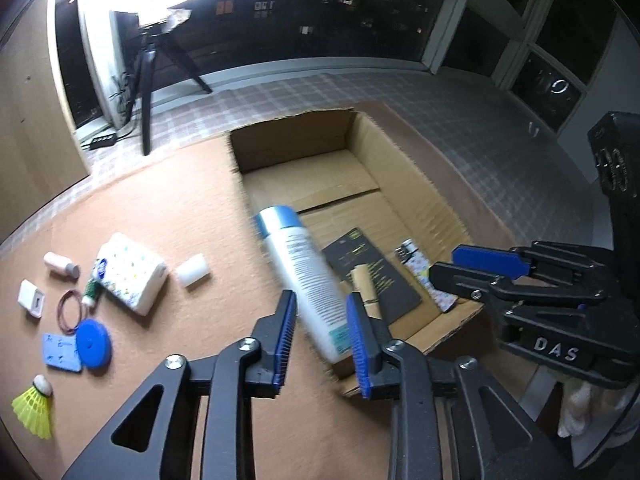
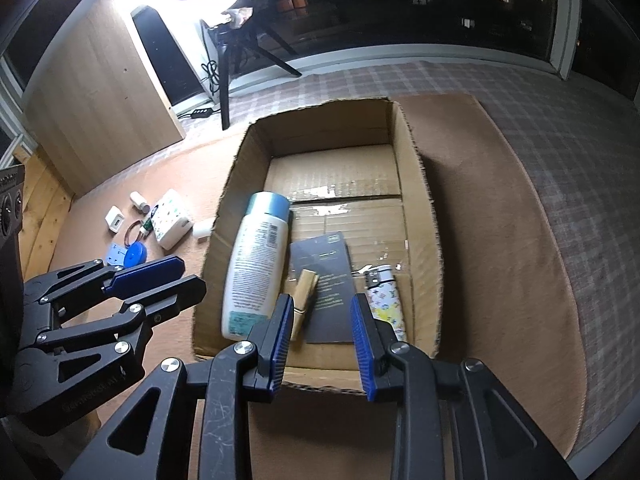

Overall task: Organize objects
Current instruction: 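Withdraw both tools from the box toward the yellow shuttlecock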

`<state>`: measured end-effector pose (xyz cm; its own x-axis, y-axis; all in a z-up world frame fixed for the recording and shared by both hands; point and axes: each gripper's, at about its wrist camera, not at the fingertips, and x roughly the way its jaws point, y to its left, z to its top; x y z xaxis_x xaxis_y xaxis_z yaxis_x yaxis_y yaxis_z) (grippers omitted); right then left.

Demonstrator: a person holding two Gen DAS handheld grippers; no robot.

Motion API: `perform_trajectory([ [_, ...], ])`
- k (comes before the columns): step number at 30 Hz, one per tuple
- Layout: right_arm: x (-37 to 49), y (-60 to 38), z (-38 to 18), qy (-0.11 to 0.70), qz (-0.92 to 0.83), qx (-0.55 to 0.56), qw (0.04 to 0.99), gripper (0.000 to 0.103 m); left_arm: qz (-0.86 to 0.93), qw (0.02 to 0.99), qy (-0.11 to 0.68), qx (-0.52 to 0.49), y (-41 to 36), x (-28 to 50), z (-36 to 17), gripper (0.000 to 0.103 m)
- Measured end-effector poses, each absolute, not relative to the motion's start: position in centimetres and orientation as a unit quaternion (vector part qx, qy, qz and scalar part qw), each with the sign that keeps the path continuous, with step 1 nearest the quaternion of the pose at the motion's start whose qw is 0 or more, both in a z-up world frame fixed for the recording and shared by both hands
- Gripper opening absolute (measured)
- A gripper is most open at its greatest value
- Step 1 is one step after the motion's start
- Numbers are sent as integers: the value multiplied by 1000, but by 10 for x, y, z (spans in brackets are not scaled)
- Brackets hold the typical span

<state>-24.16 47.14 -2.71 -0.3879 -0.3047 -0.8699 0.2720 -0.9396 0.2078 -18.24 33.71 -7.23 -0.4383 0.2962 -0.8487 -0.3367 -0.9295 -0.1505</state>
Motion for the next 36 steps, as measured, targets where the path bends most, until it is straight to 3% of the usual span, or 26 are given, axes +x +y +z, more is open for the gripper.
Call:
perform_trajectory([
  [6,-237,446,-24,-7,-832,521,190,33,849,158,3,-504,295,-177,-75,38],
  [26,-225,330,-28,24,-803,531,271,33,855,37,-59,-515,118,-142,-86,41],
  [30,-222,308,-29,27,-797,533,283,34,854,8,-75,-514,80,-124,-90,50],
  [36,-216,276,-35,26,-783,542,306,34,851,-26,-95,-515,30,-97,-101,50],
])
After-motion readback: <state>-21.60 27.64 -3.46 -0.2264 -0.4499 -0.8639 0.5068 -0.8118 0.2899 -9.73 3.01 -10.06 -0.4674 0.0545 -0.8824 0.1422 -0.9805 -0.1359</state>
